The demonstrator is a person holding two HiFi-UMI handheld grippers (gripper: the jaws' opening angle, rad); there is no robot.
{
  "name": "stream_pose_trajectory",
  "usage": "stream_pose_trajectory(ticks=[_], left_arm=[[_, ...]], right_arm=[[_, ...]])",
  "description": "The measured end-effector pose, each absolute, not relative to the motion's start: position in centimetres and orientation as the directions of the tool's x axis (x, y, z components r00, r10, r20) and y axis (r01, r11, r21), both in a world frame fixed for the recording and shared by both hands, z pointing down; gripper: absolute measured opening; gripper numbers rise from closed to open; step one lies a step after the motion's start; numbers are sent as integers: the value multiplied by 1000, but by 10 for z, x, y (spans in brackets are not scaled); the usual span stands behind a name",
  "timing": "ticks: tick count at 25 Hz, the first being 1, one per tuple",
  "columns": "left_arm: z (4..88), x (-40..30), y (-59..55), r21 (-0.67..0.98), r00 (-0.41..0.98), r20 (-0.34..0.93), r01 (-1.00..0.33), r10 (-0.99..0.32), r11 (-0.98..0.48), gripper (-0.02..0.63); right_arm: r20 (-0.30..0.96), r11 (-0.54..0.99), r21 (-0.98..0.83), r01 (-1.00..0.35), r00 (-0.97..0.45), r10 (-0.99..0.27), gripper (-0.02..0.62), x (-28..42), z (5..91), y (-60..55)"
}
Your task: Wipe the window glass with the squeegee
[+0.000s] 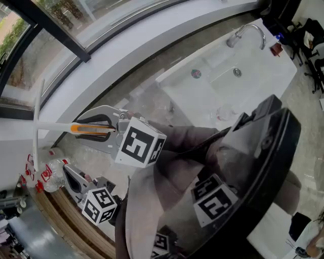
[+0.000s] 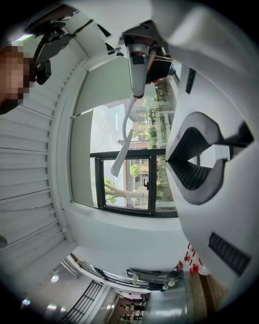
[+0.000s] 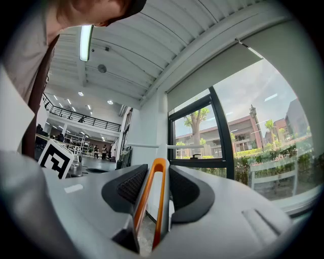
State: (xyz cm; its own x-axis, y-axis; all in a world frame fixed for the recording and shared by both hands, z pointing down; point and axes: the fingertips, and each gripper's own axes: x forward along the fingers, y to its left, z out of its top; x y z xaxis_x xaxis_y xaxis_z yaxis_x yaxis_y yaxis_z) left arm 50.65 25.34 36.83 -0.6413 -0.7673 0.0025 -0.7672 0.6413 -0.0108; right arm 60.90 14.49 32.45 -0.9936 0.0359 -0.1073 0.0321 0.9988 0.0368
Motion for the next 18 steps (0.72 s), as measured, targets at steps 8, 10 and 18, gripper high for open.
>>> stream_pose_trajectory(ticks=[8,10,18], left_arm=[[372,502,252,-5,-636,8,-772,-772,636,2],[373,500,251,-2,-633,10,-774,-774,633,2],[380,487,255,22,-628,11,-778,-778,628,2]], right_arm=[[-98,999,32,27,-995,30,132,605,329,144],[-95,999,31,25,-995,28,132,603,330,144],[-97,1000,13,24,-995,25,132,591,331,148]])
